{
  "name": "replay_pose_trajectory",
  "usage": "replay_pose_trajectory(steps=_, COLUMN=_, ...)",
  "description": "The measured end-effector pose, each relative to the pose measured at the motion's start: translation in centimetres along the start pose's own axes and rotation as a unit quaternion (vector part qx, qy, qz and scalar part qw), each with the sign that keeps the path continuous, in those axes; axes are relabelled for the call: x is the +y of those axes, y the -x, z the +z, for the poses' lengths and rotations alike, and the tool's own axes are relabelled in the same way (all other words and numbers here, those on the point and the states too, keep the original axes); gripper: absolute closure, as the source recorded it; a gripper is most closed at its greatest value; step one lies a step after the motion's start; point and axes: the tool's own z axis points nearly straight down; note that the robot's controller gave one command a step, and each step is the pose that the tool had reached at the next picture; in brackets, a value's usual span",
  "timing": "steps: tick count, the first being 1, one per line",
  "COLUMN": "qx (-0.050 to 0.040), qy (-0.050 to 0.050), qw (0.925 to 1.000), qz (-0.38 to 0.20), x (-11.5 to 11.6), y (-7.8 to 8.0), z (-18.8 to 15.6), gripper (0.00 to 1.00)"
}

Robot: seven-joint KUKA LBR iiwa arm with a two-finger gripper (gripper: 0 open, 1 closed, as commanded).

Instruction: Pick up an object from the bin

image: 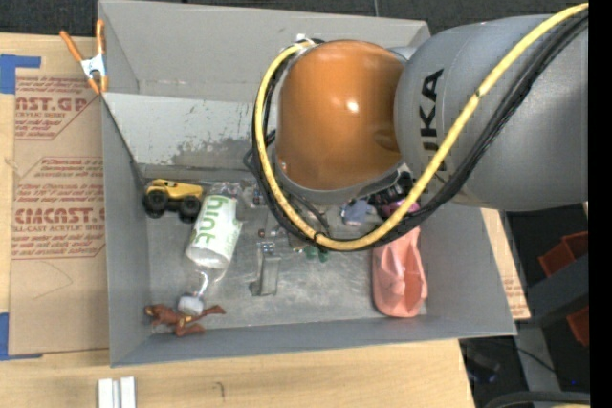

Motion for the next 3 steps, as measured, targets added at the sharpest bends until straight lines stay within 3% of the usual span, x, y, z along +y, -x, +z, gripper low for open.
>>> replay_pose_trajectory(steps=1, qx=-0.0040, qy=0.001, qw=1.0000, qz=0.002, x=-0.1, y=0.2, z=-0.5, gripper=0.00)
replay_pose_trajectory(steps=2, qx=-0.0080, qy=0.002, qw=0.9999, qz=0.008, x=-2.2, y=5.4, z=2.8, gripper=0.00)
replay_pose_trajectory(steps=3, qx=-0.0083, qy=0.000, qw=0.9999, qz=-0.012, x=-1.3, y=7.4, z=7.0, gripper=0.00)
